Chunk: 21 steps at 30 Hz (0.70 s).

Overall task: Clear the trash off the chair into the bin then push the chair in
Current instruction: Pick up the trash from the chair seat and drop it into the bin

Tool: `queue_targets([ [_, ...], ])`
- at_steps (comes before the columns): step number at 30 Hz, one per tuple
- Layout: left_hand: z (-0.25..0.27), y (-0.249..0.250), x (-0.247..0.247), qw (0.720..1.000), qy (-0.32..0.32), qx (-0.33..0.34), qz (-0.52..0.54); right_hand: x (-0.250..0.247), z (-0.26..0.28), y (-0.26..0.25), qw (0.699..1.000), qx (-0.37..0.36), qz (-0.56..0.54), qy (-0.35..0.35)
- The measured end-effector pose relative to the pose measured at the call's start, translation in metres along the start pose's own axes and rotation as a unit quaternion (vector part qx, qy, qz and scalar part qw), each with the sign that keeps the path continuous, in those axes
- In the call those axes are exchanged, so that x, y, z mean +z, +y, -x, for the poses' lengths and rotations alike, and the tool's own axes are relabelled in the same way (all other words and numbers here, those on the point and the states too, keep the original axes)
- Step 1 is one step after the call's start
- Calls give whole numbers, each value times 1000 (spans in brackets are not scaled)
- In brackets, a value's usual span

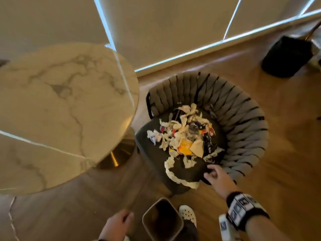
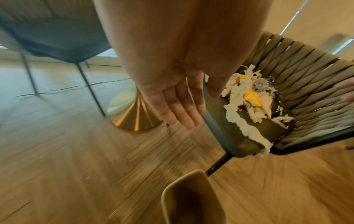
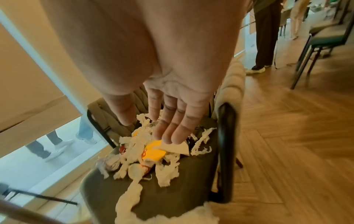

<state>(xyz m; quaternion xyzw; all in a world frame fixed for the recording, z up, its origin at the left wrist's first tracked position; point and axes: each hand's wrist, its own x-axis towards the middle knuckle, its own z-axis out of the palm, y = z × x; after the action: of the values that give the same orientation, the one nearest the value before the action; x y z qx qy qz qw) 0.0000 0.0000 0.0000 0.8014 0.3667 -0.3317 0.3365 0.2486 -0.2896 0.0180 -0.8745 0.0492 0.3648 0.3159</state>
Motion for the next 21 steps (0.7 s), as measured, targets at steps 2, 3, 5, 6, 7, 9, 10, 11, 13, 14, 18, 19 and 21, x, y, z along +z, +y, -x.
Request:
queue_targets([
  [2,-42,42,7,999,7,47,4,1,-52,1,999,12,-9,52],
  [3,-63,62,8,997,4,72,7,0,-79,-1,997,24,-15,66],
  [5,-102,106,14,995,5,97,6,-4,-133,-3,993,56,-24,103],
  [6,-114,125,14,994,10,105,7,-7,-149,-5,989,74,-31,124],
  [7,-134,142,19,993,19,119,7,-8,-170,-2,984,100,-37,144],
  [9,-171,177,29,987,61,151,18,-7,-207,5,973,160,-45,159],
  [10,-185,195,33,981,88,168,31,-7,-221,7,970,184,-49,152],
  [11,-197,211,38,975,120,183,45,-4,-233,11,967,204,-51,141],
  [13,-219,245,44,958,182,216,59,4,-253,19,968,220,-40,118],
  [14,-228,262,48,949,207,232,54,9,-260,22,969,218,-36,110],
  [18,-261,314,60,948,213,233,-48,28,-284,33,979,156,-40,124],
  [19,-267,321,64,949,206,222,-84,31,-287,35,981,140,-49,128],
  [21,-276,327,69,951,201,198,-124,32,-289,34,978,131,-89,138],
])
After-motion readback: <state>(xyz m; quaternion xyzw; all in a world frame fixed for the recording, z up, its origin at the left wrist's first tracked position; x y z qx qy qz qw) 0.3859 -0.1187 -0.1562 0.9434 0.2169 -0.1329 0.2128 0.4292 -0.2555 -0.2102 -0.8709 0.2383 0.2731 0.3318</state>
